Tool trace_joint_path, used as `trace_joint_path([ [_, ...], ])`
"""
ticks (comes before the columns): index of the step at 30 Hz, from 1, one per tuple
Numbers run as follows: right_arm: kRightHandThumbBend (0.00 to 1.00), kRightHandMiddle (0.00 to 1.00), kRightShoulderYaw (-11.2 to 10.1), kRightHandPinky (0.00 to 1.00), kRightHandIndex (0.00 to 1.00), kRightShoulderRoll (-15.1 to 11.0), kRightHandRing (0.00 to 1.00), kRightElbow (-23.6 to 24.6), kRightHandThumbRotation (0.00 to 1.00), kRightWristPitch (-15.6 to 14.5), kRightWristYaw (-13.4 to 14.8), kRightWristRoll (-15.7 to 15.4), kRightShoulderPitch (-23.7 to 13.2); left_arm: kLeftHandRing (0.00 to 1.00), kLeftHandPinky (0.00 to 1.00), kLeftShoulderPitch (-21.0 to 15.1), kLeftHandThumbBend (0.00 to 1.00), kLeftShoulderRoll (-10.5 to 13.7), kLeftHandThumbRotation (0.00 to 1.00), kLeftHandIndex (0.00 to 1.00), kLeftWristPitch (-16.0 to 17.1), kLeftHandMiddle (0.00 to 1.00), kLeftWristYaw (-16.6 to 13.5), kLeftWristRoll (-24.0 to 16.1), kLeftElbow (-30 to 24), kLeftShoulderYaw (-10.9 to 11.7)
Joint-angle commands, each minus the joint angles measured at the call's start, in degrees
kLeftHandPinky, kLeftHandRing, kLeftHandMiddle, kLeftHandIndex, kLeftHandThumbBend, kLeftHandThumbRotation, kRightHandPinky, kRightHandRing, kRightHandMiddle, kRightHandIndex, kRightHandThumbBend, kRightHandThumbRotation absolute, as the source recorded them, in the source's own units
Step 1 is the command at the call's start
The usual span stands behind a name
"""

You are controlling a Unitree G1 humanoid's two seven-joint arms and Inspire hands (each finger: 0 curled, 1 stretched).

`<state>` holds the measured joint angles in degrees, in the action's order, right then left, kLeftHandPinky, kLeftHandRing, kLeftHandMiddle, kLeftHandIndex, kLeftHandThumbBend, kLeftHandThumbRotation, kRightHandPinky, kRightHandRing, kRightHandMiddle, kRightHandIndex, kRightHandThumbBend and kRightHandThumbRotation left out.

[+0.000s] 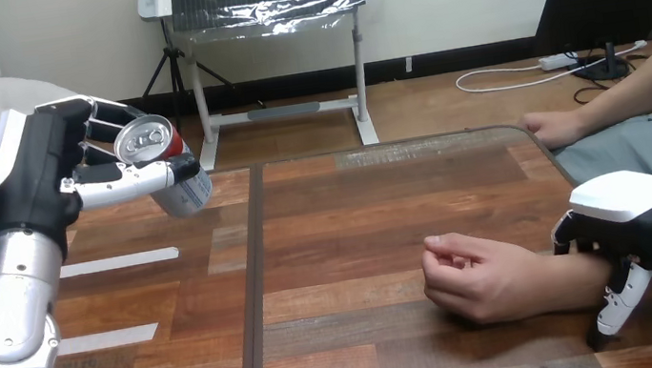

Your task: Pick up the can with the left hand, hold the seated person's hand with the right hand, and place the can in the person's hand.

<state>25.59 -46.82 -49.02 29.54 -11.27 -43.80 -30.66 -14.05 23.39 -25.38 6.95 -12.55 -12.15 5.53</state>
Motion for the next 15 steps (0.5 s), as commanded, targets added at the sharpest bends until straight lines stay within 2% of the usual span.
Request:
trace_joint_path([
  [1,0.88,0.29,3.16,0.1,0.49,3.55,0.17,-3.33,0.34,-0.1,0.85,-1.57,3.28,0.4,0.32,-4.43,0.58,0.25,0.0,0.48,1.7,0.45,-0.99,0.04,-2.53,0.94],
  [10,0.79,0.26,2.39,0.08,0.41,4.45,0.15,-2.29,0.41,0.96,3.42,0.43,3.84,0.4,0.32,-4.31,0.58,0.01,0.0,0.49,1.8,0.45,-1.24,-0.29,-2.1,0.44],
  [15,0.76,0.26,1.5,0.08,0.37,4.94,0.15,-1.55,0.42,2.51,6.35,1.46,4.52,0.4,0.32,-4.47,0.58,-0.62,0.0,0.49,0.24,0.46,-1.5,-0.61,-2.46,-0.13],
])
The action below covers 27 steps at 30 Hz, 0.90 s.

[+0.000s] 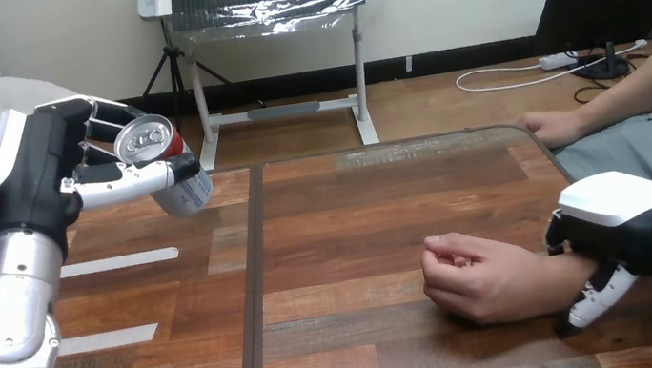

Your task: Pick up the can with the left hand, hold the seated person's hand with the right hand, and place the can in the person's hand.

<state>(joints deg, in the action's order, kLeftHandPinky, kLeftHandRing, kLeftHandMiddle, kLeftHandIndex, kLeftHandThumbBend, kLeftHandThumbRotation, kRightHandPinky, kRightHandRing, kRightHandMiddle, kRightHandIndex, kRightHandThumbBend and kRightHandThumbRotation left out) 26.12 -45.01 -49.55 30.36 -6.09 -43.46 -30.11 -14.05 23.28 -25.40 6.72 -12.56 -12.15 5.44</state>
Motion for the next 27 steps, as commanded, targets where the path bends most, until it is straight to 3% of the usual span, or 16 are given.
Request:
trace_joint_path([
  [1,0.76,0.26,0.92,0.08,0.37,3.18,0.16,-0.93,0.42,1.8,1.52,1.17,4.04,0.4,0.32,-4.49,0.58,-0.57,0.0,0.49,0.16,0.46,-1.3,-0.63,-2.45,-0.12],
  [13,0.71,0.3,-0.36,0.14,0.34,4.51,0.21,2.38,0.52,0.5,1.59,3.61,4.81,0.39,0.31,-4.34,0.57,-2.53,0.0,0.48,2.81,0.45,-1.45,0.95,-0.33,-0.63],
  [27,0.72,0.33,-2.1,0.18,0.34,6.41,0.25,7.16,0.57,-1.55,1.48,6.05,5.65,0.4,0.32,-4.65,0.58,-4.27,0.0,0.49,3.52,0.45,-1.91,-0.25,1.97,-3.31],
])
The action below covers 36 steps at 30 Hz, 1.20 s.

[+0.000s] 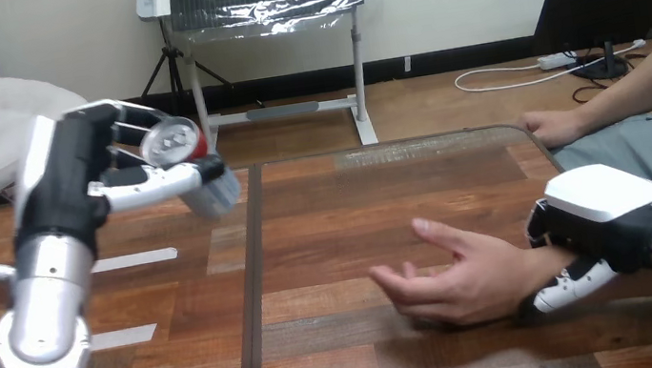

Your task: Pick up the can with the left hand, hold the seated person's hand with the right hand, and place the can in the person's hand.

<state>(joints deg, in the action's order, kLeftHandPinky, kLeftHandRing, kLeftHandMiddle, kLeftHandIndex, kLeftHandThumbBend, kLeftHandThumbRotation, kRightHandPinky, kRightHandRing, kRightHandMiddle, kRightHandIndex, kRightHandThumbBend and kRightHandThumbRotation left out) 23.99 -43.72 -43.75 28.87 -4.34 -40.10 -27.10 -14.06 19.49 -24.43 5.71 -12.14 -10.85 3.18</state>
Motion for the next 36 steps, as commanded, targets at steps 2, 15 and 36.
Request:
trace_joint_path([
  [2,0.73,0.33,-0.11,0.19,0.35,5.27,0.26,1.69,0.57,-0.26,-0.37,2.8,2.69,0.4,0.32,-4.69,0.58,-0.59,0.0,0.49,2.72,0.45,-0.94,-0.59,0.95,-1.18],
  [15,0.73,0.35,-2.03,0.21,0.36,7.22,0.28,6.71,0.55,-4.51,-3.39,5.85,3.39,0.42,0.32,-5.68,0.61,-2.87,0.0,0.5,3.1,0.47,-2.15,-0.77,3.63,-3.32],
  [36,0.73,0.32,-3.14,0.18,0.36,9.32,0.24,11.14,0.53,-7.46,-4.13,6.87,3.0,0.42,0.35,-8.29,0.63,-5.84,0.0,0.5,6.8,0.47,-3.0,0.03,10.43,-4.88],
])
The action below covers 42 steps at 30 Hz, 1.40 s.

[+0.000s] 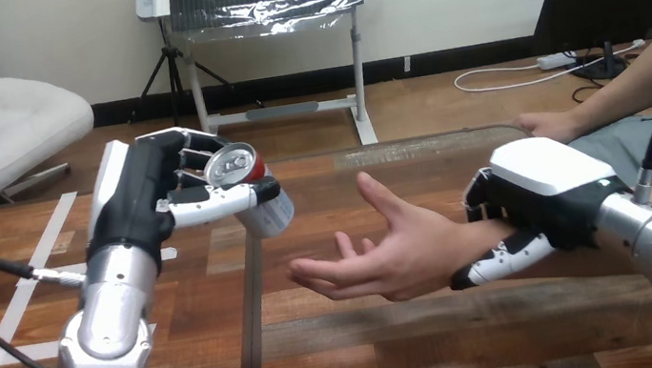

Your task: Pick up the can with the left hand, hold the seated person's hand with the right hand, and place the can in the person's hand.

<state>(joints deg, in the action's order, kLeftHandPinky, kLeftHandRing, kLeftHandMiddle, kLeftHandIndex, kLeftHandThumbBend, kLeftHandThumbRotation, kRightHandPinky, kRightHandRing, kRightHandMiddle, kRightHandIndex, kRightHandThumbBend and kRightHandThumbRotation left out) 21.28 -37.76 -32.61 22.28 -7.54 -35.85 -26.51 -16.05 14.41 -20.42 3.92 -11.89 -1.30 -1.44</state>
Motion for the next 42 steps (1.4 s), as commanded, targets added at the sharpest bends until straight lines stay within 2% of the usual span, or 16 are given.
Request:
trace_joint_path([
  [1,0.73,0.32,-0.47,0.18,0.36,3.4,0.25,0.18,0.53,-0.95,-1.0,2.65,2.4,0.42,0.35,-6.39,0.63,-0.83,0.0,0.5,2.89,0.47,-1.22,-0.23,1.11,-0.31],
  [11,0.72,0.32,-1.0,0.18,0.36,4.65,0.25,1.28,0.49,-0.79,-1.03,3.43,1.86,0.43,0.36,-8.17,0.65,-2.29,0.0,0.5,5.3,0.48,-1.41,-0.27,5.03,-1.15],
  [20,0.73,0.31,-1.35,0.17,0.36,5.91,0.24,1.98,0.5,-1.07,-1.32,3.88,1.37,0.45,0.37,-9.94,0.66,-3.68,0.0,0.5,6.69,0.48,-1.51,-0.19,8.29,-1.91],
  [33,0.76,0.29,-2.18,0.15,0.35,7.72,0.21,3.46,0.5,-2.11,-2.2,5.23,1.18,0.4,0.35,-12.29,0.66,-6.18,0.0,0.5,10.28,0.46,-1.23,0.92,13.4,-2.75],
  [42,0.76,0.3,-2.02,0.16,0.35,8.25,0.23,4.21,0.48,-2.83,-2.47,5.14,1.01,0.42,0.35,-13.61,0.68,-8.31,0.0,0.5,10.79,0.47,-1.17,0.34,16.22,-3.97],
])
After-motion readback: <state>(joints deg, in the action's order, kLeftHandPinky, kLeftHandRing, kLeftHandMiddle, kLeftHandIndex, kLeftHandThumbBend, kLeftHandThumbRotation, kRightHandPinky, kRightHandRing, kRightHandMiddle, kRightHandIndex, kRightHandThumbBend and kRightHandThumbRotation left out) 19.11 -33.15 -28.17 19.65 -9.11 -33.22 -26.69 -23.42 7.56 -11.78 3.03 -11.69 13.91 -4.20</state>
